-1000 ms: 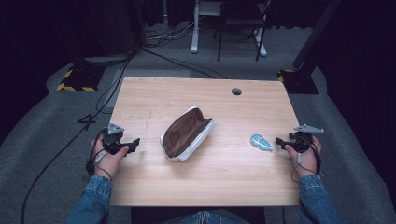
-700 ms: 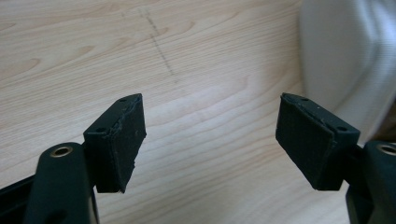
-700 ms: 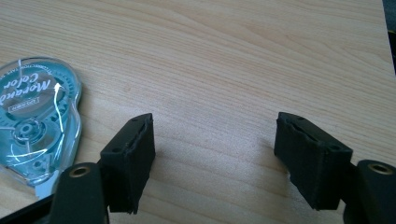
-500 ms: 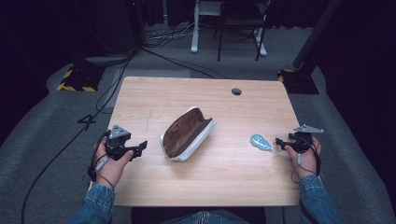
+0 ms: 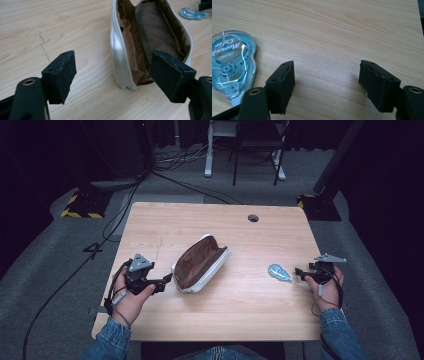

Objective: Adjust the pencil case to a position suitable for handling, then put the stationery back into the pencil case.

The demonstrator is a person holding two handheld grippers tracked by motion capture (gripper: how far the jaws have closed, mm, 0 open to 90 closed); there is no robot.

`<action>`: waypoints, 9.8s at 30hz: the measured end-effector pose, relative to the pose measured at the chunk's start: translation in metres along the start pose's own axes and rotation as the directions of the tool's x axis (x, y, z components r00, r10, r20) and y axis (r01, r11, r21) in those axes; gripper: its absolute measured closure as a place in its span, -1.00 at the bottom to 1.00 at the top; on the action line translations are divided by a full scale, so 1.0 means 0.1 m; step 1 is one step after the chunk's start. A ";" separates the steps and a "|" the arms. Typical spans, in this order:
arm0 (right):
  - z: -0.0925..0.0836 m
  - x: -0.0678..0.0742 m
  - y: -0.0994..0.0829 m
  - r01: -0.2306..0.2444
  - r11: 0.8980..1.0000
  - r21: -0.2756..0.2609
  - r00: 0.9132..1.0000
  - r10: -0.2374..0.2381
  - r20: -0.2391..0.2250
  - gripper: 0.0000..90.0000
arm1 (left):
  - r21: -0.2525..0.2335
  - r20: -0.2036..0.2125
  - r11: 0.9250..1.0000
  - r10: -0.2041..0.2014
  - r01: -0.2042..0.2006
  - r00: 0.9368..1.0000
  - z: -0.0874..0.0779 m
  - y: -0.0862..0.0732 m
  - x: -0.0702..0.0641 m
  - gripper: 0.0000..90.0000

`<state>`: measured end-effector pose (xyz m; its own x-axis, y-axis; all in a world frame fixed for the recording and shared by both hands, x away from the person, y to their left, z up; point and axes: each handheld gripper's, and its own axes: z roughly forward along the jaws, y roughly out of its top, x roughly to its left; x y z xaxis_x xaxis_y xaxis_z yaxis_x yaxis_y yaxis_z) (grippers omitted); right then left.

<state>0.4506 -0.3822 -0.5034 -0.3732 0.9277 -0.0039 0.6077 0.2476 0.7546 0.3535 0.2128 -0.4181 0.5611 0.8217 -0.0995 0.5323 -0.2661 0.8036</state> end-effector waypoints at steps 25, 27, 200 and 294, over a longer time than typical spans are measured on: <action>0.00 0.01 0.00 0.002 1.000 -0.001 1.000 -0.002 -0.002 -0.35 | 0.003 0.038 1.000 -0.024 0.023 0.999 0.66 0.08 -0.12 -0.47; 0.00 0.01 0.00 0.004 1.000 -0.001 1.000 -0.004 -0.003 -0.35 | 0.006 0.021 1.000 -0.026 0.026 0.999 0.69 0.08 -0.10 -0.46; 0.02 0.08 0.05 0.005 1.000 0.001 0.999 -0.005 -0.049 -0.26 | -0.065 0.078 0.997 0.039 -0.034 0.996 0.40 -0.08 0.33 -0.50; 0.11 0.78 0.36 0.187 0.965 0.185 0.970 -0.152 -0.188 0.11 | 0.164 -0.092 0.986 0.028 -0.013 0.995 0.76 -0.42 0.77 -0.58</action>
<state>0.4507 -0.2976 -0.4835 -0.5859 0.8103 0.0050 0.6464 0.4637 0.6060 0.4221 0.2493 -0.5042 0.5157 0.8565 -0.0225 0.6216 -0.3559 0.6978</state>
